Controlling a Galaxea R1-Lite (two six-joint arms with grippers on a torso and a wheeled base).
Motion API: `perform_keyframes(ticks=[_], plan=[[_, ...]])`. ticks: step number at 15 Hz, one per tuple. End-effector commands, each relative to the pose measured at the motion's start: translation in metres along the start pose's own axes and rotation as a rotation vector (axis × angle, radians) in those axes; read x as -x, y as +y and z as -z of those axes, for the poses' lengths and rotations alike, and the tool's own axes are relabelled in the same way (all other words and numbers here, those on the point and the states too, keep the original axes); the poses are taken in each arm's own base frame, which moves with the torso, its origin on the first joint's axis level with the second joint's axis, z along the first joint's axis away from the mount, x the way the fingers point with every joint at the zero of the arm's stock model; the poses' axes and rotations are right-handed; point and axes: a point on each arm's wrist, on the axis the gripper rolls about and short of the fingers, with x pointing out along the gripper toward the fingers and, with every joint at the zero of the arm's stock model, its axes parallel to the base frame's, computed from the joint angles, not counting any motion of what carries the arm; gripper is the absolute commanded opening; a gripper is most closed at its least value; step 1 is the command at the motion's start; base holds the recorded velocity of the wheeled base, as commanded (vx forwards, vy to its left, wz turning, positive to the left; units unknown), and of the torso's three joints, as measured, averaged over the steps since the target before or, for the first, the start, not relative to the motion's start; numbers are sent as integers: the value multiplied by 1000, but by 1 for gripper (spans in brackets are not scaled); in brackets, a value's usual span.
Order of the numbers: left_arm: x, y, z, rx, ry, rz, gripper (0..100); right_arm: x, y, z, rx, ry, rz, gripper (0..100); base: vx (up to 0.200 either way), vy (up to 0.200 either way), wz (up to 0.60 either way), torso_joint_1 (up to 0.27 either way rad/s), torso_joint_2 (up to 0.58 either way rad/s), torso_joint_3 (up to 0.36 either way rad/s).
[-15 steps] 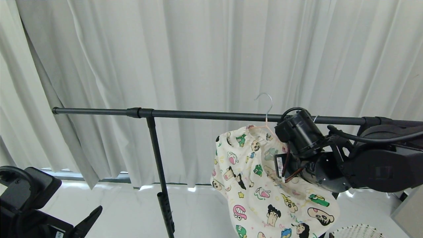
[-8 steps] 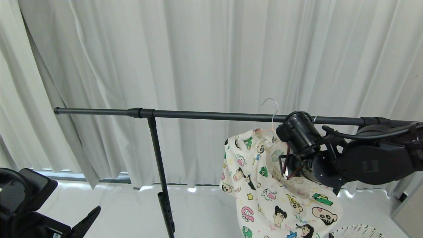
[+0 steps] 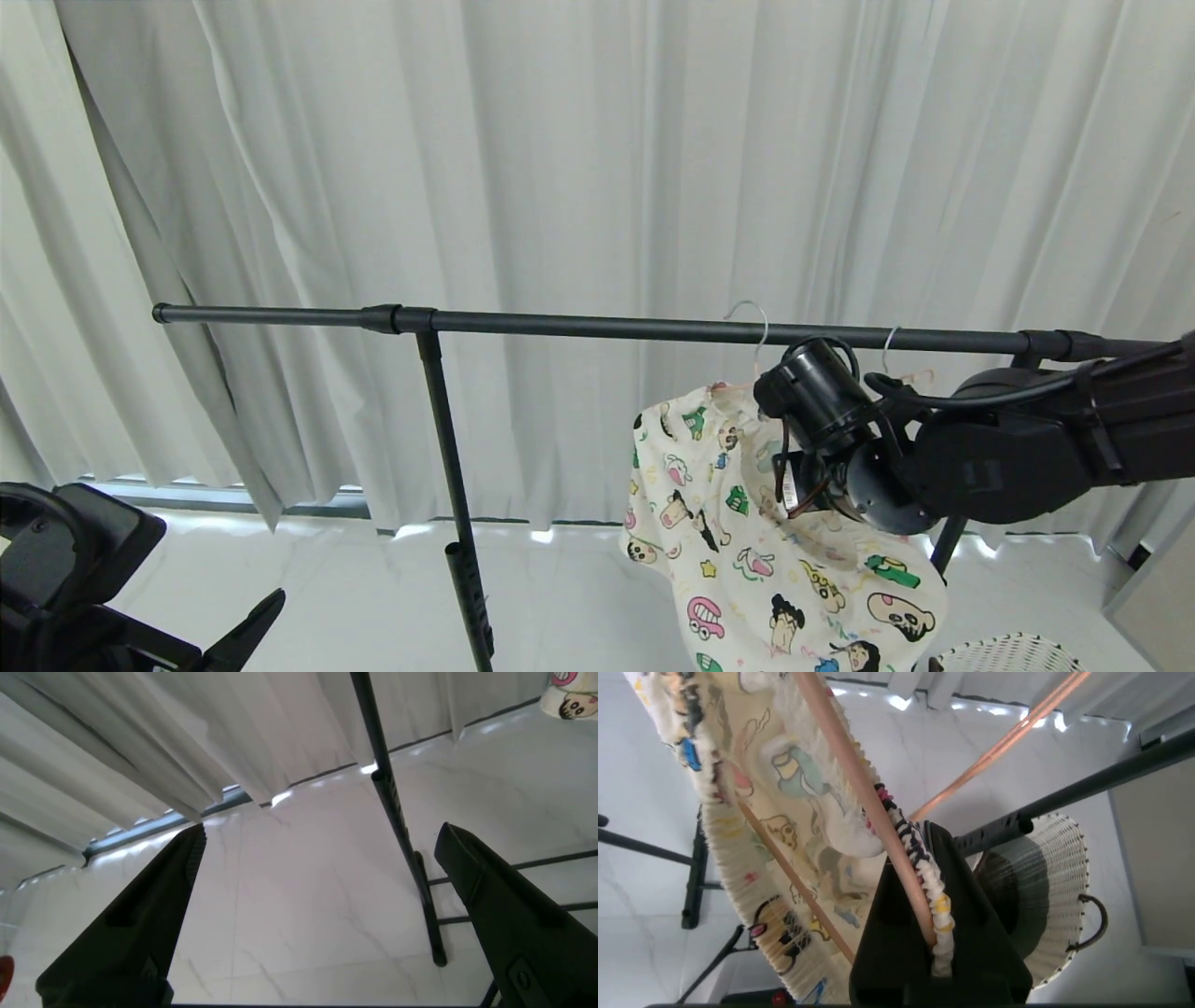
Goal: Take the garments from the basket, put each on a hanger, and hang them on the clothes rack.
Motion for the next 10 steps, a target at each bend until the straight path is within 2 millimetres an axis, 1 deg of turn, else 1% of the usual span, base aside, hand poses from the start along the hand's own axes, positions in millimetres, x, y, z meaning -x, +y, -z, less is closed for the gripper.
perform_keyframes(ticks=[1, 3, 5, 10], plan=[[0, 0, 0, 1, -1, -1, 100, -6, 3, -1, 1, 5, 5, 0, 0, 0, 0, 0, 0, 0], [0, 0, 0, 0, -1, -1, 100, -8, 6, -5, -5, -4, 3, 0, 0, 0, 0, 0, 0, 0], [0, 0, 0, 0, -2, -1, 100, -12, 9, -3, 4, 5, 8, 0, 0, 0, 0, 0, 0, 0], [0, 0, -1, -1, -6, -1, 100, -17, 11, 0, 14, 17, 14, 0, 0, 0, 0, 0, 0, 0]])
